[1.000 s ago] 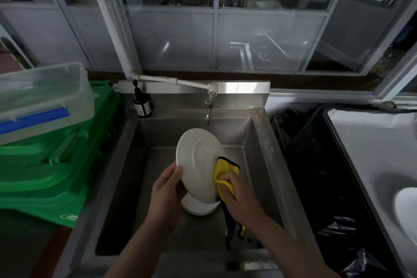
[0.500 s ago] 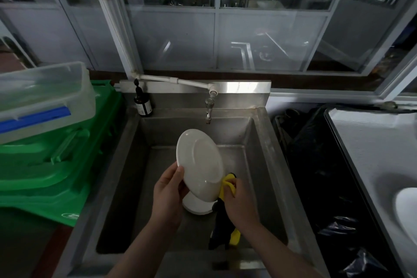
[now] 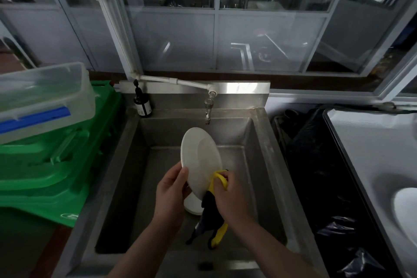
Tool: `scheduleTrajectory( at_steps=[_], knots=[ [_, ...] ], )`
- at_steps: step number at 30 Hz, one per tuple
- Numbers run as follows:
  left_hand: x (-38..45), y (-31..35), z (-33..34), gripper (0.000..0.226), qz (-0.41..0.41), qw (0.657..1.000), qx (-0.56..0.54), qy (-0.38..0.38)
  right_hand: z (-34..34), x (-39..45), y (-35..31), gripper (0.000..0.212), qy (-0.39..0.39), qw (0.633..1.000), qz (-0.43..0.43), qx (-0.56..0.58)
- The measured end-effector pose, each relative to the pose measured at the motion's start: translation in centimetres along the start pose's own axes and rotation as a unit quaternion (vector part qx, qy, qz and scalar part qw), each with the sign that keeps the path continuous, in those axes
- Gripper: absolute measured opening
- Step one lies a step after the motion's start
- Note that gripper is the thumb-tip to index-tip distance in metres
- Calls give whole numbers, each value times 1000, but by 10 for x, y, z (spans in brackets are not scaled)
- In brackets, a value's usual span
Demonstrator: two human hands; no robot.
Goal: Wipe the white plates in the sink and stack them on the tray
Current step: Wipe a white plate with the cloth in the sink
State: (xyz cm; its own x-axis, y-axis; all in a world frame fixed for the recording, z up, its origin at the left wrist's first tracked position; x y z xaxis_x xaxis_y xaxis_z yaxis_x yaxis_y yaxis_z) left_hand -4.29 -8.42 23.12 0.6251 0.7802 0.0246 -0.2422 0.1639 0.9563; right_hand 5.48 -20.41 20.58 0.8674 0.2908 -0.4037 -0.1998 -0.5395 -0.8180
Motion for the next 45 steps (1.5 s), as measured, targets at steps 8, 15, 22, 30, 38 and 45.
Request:
scheduleTrajectory(
  at_steps=[8, 15, 22, 30, 38, 45],
  knots=[
    [-1, -9, 8, 25, 15, 997, 44, -69, -8, -2, -23, 10, 9, 999, -33, 6],
    [-4, -11, 19, 23, 14, 990, 58, -129, -18, -5, -30, 10, 23, 997, -70, 26],
    [-6, -12, 23, 25, 37, 981, 101, -161, -22, -7, -43, 2, 21, 989, -146, -7],
    [-6, -10, 19, 24, 35, 980, 87, -177, -22, -14, -45, 5, -42, 966, -250, -43],
    [-5, -18, 12, 25, -8, 991, 38, -127, -14, -17, -17, 11, -53, 966, -238, -84],
    [1, -18, 3, 27, -43, 998, -21, -41, -9, -19, 4, 9, -85, 964, -224, -114]
  ],
)
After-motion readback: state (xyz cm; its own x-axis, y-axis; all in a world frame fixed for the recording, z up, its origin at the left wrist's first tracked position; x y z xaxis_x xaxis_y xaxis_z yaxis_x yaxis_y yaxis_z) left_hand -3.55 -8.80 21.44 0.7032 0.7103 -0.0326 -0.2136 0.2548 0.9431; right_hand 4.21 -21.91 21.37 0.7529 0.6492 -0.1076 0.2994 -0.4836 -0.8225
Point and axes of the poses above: each hand's wrist, its own x-axis towards the middle knuckle, its own z-axis out of the palm, y = z × x, the point moved 6 cm from there along x, towards the middle knuckle, and after that the axes turned 15 degrees about z, right-handed, at the moved point
